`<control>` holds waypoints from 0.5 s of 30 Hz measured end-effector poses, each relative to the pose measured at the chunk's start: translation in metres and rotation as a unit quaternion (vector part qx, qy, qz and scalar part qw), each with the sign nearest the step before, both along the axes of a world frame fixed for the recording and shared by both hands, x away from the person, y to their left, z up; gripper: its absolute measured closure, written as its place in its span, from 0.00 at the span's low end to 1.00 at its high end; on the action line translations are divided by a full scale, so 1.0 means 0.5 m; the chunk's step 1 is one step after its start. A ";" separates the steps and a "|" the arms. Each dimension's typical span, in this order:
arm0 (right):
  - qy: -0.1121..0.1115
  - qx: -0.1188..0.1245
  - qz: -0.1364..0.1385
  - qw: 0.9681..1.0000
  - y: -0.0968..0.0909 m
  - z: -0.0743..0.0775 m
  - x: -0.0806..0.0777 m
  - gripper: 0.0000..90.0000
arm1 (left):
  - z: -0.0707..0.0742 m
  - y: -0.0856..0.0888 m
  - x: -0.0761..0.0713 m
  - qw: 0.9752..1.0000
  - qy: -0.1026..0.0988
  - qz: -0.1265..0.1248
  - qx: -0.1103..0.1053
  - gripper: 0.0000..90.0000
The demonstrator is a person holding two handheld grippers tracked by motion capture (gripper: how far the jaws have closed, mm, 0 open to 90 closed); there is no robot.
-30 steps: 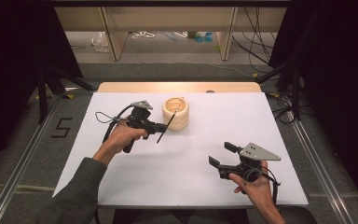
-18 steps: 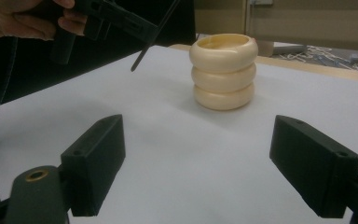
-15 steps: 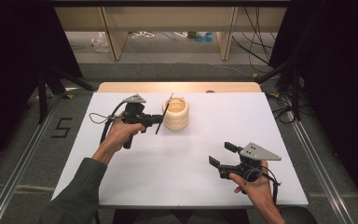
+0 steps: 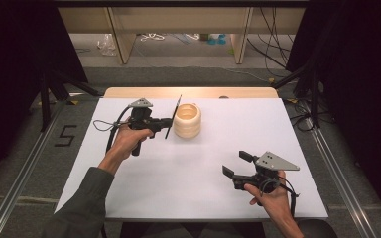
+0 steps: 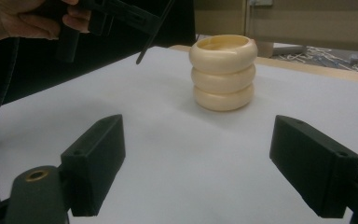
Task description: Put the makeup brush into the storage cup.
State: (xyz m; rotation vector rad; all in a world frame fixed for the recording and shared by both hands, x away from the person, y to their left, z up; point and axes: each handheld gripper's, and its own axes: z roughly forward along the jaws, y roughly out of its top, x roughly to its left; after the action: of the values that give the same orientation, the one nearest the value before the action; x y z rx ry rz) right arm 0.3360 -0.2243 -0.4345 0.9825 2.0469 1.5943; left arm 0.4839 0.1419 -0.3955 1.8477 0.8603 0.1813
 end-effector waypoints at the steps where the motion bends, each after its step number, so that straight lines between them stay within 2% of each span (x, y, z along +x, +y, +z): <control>1: 0.000 0.000 0.000 1.000 0.000 0.000 0.000 0.21 | 0.000 0.000 0.000 1.000 0.000 0.000 0.000 0.94; 7: -0.002 0.002 0.000 1.000 0.000 0.000 0.000 0.21 | -0.002 0.004 0.007 1.000 -0.008 0.011 -0.008 0.94; 8: -0.001 -0.003 -0.002 1.000 -0.001 0.001 -0.001 0.21 | -0.002 0.004 0.007 1.000 -0.007 0.012 -0.009 0.94; 15: 0.000 0.001 0.001 1.000 -0.001 0.000 0.000 0.21 | -0.002 0.006 0.018 1.000 -0.002 0.021 -0.016 0.94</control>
State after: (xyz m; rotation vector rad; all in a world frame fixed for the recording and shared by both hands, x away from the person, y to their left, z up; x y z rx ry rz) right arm 0.3360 -0.2245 -0.4344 0.9822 2.0475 1.5960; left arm 0.4927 0.1449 -0.3963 1.7999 0.8950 0.1979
